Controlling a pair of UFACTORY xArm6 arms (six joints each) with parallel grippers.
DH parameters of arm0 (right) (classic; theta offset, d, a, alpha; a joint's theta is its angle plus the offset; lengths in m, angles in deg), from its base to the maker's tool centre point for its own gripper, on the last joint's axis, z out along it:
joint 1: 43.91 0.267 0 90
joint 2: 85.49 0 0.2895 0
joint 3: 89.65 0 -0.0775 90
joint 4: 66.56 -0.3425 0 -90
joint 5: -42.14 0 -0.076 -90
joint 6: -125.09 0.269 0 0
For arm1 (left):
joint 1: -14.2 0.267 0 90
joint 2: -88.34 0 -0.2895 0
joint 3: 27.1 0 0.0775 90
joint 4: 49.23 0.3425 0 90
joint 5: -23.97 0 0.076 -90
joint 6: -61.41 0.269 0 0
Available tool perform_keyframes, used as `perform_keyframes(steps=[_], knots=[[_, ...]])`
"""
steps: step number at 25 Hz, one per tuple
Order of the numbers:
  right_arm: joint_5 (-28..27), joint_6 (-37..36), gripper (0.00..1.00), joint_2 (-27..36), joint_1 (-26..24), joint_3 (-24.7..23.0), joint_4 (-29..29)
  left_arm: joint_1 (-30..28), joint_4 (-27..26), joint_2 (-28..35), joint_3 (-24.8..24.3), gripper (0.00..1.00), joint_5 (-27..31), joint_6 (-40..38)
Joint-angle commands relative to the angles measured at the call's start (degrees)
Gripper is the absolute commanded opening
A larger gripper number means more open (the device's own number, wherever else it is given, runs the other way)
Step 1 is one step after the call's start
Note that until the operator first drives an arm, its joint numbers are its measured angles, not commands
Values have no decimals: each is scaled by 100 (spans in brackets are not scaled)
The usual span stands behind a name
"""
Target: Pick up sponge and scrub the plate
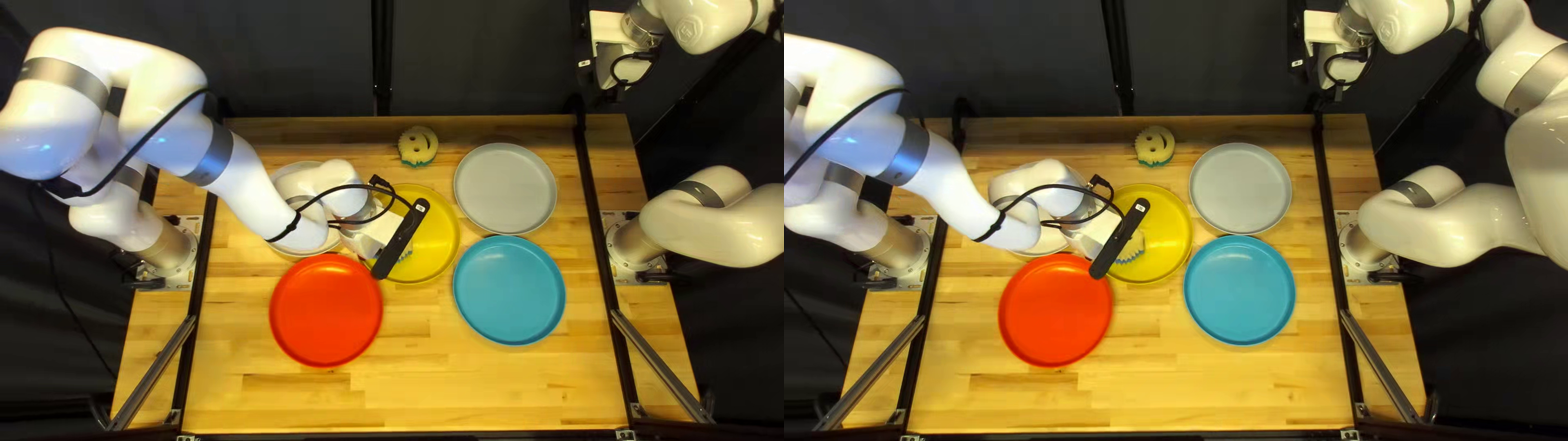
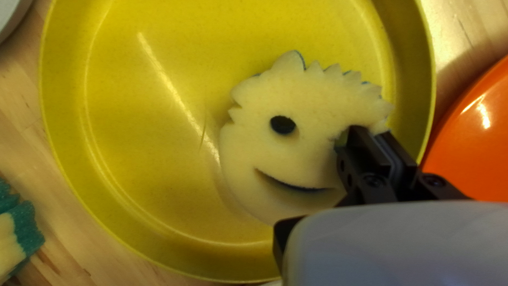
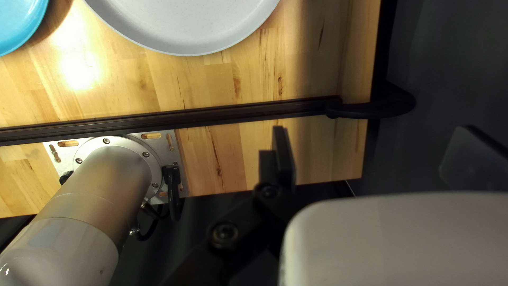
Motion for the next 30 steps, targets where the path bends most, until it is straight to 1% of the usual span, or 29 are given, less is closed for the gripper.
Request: perform_keyframes(steps=[1,7,13,21,24,30], knots=[[0,0,100,0,0,0,0,185,-144,-59,68,0,79,260],[0,0,100,0,0,0,0,658,259,-22,177,0,412,241],[0,0,100,0,0,0,0,835,367,-16,211,0,558,244],[0,0,100,0,0,0,0,240,412,-106,253,0,352,-231],[0,0,100,0,0,0,0,15,513,-72,246,0,273,-473],[0,0,100,0,0,0,0,-90,414,-113,209,0,150,-391]])
